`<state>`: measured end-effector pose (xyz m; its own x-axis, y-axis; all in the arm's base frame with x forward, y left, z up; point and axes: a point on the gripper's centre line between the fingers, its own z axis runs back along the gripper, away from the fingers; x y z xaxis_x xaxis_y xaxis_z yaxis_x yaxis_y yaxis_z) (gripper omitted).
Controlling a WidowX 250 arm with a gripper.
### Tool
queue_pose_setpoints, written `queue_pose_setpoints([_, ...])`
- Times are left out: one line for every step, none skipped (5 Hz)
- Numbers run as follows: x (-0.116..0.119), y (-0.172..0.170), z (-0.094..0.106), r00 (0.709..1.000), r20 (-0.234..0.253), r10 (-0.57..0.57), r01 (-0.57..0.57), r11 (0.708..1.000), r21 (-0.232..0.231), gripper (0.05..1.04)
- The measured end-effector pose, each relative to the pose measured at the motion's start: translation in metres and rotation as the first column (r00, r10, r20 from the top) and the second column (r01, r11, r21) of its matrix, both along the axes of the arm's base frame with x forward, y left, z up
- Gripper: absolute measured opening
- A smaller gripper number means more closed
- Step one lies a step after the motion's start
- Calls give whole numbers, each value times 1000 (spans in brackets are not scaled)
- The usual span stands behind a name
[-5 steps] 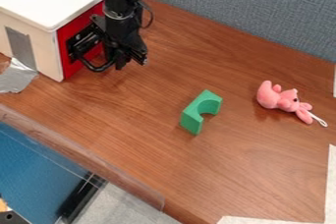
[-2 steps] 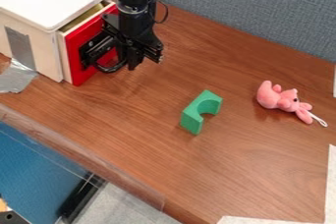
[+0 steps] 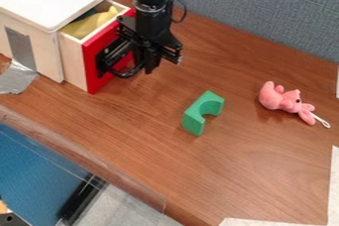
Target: Open the white drawer
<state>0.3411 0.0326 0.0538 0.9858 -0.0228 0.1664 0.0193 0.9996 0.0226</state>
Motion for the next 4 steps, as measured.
queue_pose_setpoints([0, -9, 0, 1000, -7, -2, 2, 1000, -14, 129])
queue_pose_setpoints([-3, -21, 0, 1000, -8, -17, 17, 1000, -19, 129])
queue_pose_setpoints([-11, -28, 1, 999, -6, -31, 31, 999, -21, 129])
queue_pose_setpoints([-15, -30, 2, 999, -2, -34, 34, 999, -21, 129])
